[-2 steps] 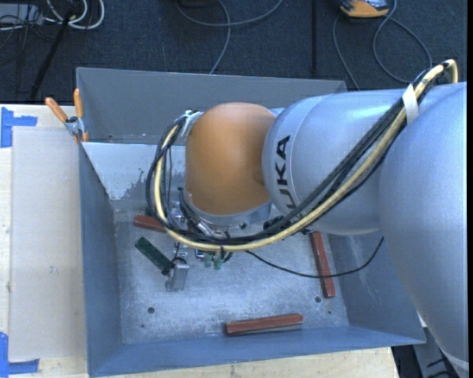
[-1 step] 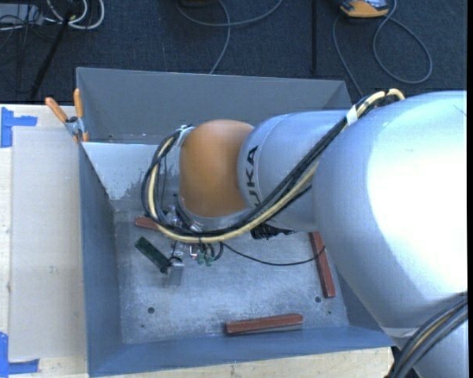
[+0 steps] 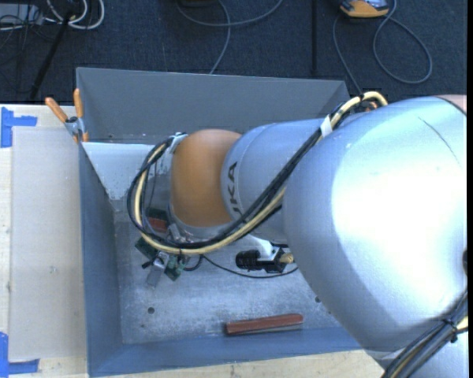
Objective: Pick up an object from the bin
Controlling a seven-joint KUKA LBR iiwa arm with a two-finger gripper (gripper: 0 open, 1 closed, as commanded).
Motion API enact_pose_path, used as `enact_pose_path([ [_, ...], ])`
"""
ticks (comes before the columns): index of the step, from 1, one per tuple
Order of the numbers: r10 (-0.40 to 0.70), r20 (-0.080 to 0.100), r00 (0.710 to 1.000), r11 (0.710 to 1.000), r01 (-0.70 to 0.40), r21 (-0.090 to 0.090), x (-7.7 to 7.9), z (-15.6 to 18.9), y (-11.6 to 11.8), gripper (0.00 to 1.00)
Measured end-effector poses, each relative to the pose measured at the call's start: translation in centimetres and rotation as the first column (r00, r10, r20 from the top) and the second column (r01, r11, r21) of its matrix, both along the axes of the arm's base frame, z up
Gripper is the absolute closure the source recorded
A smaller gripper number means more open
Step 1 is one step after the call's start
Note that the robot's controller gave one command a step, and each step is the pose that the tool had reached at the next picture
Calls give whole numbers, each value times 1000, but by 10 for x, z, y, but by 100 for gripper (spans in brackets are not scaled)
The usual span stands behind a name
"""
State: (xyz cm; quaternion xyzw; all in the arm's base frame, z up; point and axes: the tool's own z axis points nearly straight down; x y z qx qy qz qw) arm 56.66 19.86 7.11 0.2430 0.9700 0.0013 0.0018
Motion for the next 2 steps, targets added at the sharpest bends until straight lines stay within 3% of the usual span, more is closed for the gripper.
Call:
enact_pose_path([
  [1, 340, 0, 941, 941, -340, -5, 37, 66, -51, 0],
  [2, 117, -3, 993, 993, -117, -2, 54, -2, -56, 0],
])
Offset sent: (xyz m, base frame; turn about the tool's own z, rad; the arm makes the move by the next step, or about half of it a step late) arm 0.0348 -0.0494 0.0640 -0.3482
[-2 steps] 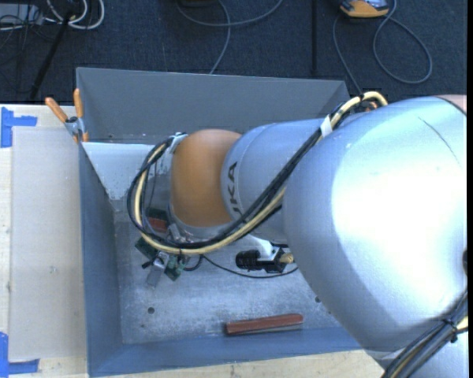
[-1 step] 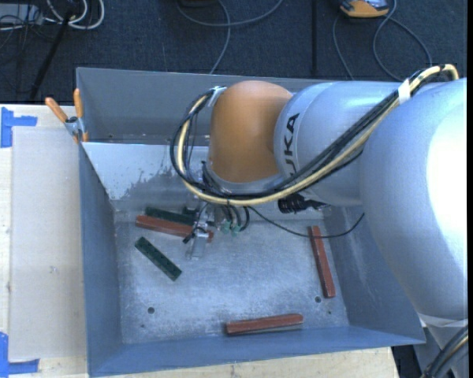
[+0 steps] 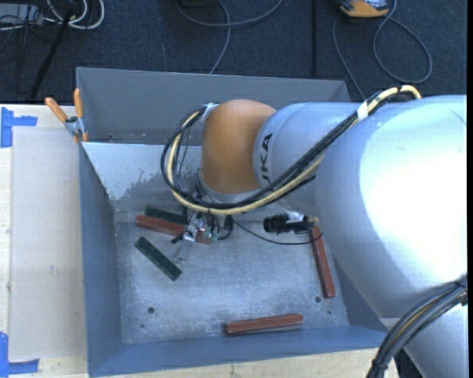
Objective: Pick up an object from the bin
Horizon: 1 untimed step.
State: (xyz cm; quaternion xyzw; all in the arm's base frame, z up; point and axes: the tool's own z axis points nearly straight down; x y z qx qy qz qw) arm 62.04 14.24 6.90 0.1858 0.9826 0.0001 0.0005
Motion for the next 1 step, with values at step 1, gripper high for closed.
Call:
enact_pose_path([
  [1, 408, 3, 913, 913, -408, -1, -5, 2, 33, 0],
])
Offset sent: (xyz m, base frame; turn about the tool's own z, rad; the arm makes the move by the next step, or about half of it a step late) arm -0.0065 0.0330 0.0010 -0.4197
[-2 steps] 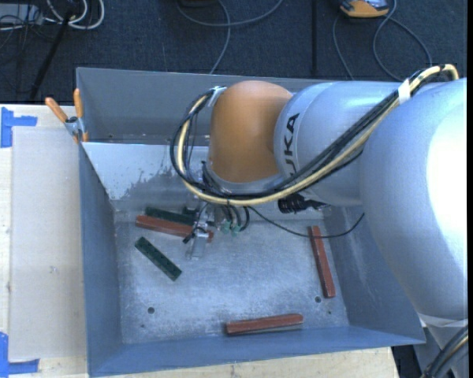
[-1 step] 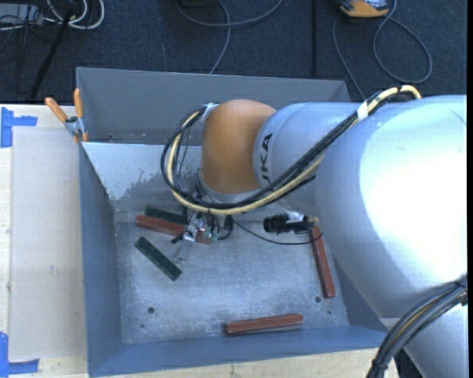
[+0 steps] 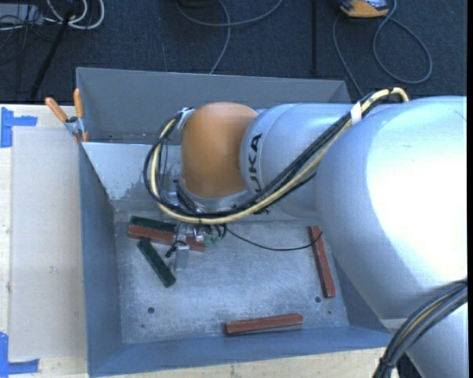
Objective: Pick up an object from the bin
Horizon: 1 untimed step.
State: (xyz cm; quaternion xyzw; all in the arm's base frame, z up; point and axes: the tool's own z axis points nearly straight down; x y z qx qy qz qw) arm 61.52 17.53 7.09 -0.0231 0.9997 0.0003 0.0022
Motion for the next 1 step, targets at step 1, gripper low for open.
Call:
enact_pose_path([
  [1, -3, -3, 1000, 1000, 3, 1, 0, 2, 0, 100],
])
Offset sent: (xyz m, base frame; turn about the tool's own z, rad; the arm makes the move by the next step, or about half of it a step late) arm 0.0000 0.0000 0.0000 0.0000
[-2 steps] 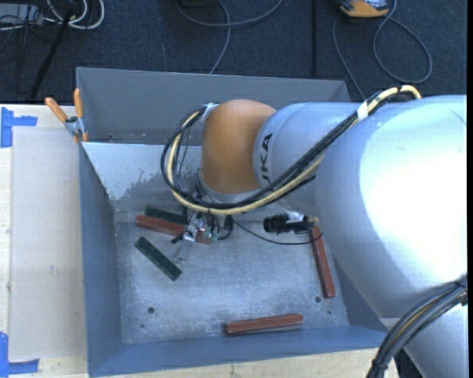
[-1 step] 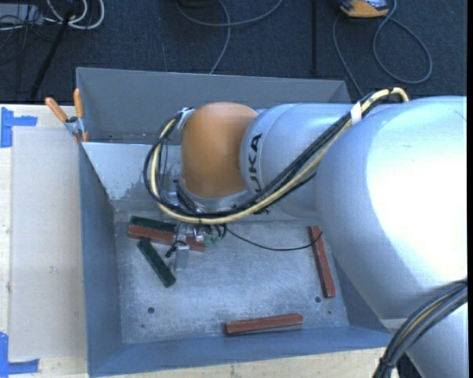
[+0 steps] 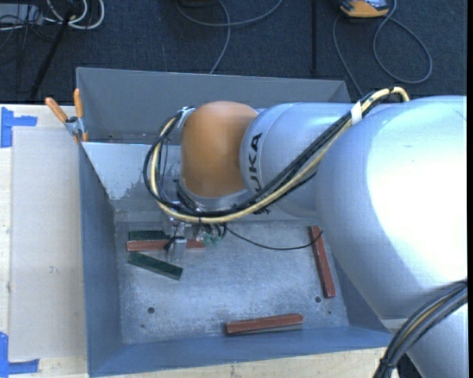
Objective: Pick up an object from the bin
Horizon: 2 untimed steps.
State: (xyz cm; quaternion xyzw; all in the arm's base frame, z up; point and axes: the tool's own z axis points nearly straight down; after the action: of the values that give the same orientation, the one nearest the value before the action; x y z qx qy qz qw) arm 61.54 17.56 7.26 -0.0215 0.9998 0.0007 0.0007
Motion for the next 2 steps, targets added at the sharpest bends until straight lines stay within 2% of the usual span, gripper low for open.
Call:
enact_pose_path([
  [2, -2, -1, 1000, 1000, 2, 0, 0, 0, 0, 100],
])
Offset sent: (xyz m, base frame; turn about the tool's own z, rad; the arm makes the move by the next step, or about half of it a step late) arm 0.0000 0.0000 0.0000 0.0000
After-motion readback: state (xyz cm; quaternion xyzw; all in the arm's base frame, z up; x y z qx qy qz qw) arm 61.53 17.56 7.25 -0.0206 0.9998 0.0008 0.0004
